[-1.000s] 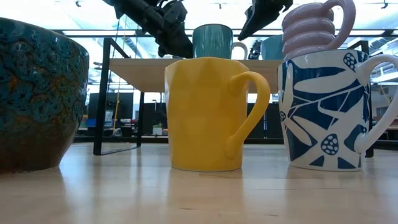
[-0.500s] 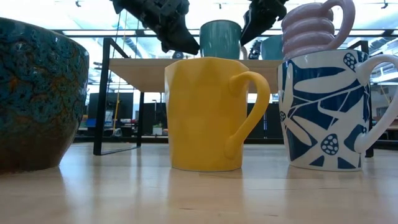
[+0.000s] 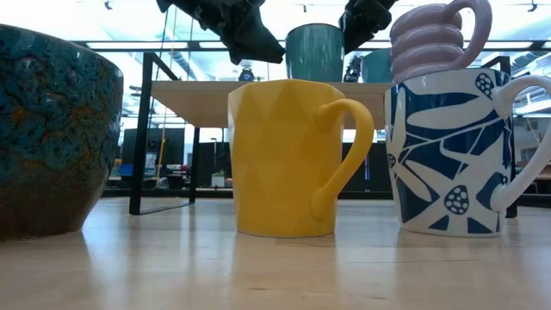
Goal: Place coffee mugs
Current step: Put the dark green cup on the shelf
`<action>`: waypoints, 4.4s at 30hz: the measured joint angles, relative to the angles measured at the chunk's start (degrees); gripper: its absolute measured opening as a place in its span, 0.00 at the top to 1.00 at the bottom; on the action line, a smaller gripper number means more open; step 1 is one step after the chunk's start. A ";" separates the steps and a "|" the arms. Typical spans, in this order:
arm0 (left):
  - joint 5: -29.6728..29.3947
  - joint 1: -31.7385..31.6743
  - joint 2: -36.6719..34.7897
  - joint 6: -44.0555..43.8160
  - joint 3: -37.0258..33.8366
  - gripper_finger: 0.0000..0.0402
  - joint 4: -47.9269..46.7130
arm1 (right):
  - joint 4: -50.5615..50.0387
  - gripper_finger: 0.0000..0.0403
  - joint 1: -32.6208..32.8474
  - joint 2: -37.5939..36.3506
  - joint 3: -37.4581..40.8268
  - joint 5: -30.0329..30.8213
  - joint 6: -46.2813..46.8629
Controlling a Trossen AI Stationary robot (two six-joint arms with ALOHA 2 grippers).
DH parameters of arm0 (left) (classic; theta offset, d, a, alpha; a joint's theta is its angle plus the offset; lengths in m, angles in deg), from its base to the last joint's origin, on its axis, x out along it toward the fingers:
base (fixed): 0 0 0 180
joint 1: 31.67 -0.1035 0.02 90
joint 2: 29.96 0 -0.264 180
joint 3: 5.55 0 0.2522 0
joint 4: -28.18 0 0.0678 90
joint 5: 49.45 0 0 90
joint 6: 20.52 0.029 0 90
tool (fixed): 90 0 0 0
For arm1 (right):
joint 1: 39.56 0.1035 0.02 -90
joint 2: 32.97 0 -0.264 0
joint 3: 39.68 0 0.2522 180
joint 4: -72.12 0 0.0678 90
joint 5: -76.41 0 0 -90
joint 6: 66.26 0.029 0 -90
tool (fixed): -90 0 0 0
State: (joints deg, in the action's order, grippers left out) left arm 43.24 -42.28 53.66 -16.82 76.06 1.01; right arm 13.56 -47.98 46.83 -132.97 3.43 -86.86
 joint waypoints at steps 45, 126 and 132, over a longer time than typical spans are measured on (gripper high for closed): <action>-6.38 4.97 10.49 -6.78 0.00 0.28 4.20 | -12.53 0.64 5.92 -0.95 -7.87 -0.22 8.46; 1.71 1.46 10.08 -1.57 0.02 0.28 8.98 | -19.01 0.64 -15.76 1.20 -6.78 -20.29 4.20; 1.71 1.46 10.08 -1.59 0.02 0.28 9.83 | -18.48 0.64 -15.72 1.25 -6.78 -22.74 3.81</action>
State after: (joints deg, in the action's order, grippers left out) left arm 44.94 -40.81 63.73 -18.41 76.08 10.84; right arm -4.92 -63.70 48.08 -139.74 -19.31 -83.06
